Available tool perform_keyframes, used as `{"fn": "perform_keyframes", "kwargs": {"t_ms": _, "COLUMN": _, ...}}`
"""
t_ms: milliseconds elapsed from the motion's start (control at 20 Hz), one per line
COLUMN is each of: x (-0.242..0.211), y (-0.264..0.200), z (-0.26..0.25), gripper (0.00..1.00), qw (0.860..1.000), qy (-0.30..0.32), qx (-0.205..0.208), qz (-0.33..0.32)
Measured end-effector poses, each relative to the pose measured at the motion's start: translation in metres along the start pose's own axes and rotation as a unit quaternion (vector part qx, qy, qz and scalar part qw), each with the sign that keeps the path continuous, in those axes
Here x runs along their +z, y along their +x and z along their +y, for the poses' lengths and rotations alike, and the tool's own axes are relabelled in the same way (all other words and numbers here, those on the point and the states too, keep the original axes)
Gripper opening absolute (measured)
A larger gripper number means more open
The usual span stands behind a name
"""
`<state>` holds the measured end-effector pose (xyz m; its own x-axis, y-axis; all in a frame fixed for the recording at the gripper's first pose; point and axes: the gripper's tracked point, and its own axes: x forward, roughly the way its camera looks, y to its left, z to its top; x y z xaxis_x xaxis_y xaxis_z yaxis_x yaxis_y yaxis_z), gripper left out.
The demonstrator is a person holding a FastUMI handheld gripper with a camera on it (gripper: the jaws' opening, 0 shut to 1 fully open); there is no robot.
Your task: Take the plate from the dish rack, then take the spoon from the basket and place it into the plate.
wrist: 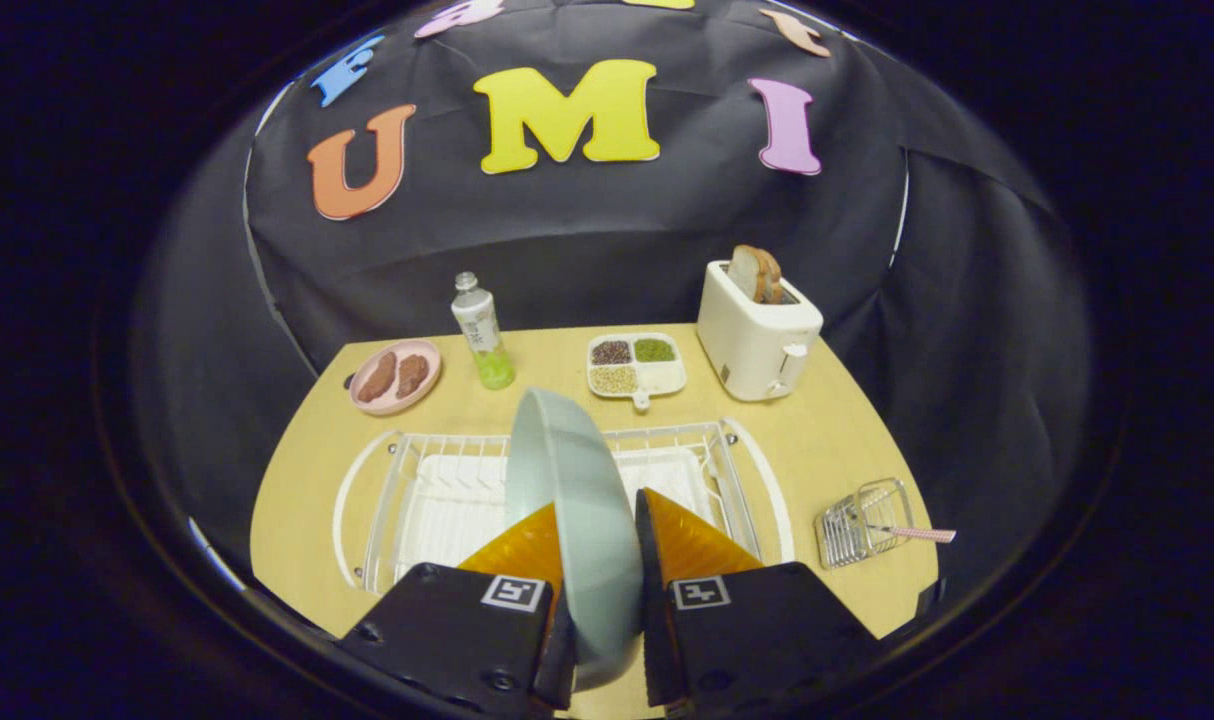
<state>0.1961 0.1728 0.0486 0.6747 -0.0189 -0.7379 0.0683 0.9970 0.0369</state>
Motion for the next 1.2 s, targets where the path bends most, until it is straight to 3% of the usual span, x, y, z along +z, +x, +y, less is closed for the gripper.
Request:
{"fn": "perform_keyframes", "kwargs": {"t_ms": 300, "x": -0.073, "y": -0.038, "z": -0.040, "gripper": 0.33, "qw": 0.998, "qy": 0.035, "qx": 0.049, "qz": 0.014}}
{"fn": "perform_keyframes", "kwargs": {"t_ms": 600, "x": -0.159, "y": -0.043, "z": -0.069, "gripper": 0.33, "qw": 0.991, "qy": 0.091, "qx": 0.086, "qz": 0.038}}
{"fn": "perform_keyframes", "kwargs": {"t_ms": 900, "x": -0.227, "y": -0.014, "z": -0.088, "gripper": 0.32, "qw": 0.970, "qy": 0.195, "qx": 0.126, "qz": 0.071}}
{"fn": "perform_keyframes", "kwargs": {"t_ms": 1100, "x": -0.236, "y": -0.001, "z": -0.090, "gripper": 0.33, "qw": 0.959, "qy": 0.230, "qx": 0.147, "qz": 0.069}}
{"fn": "perform_keyframes", "kwargs": {"t_ms": 1200, "x": -0.233, "y": 0.009, "z": -0.093, "gripper": 0.33, "qw": 0.948, "qy": 0.268, "qx": 0.158, "qz": 0.070}}
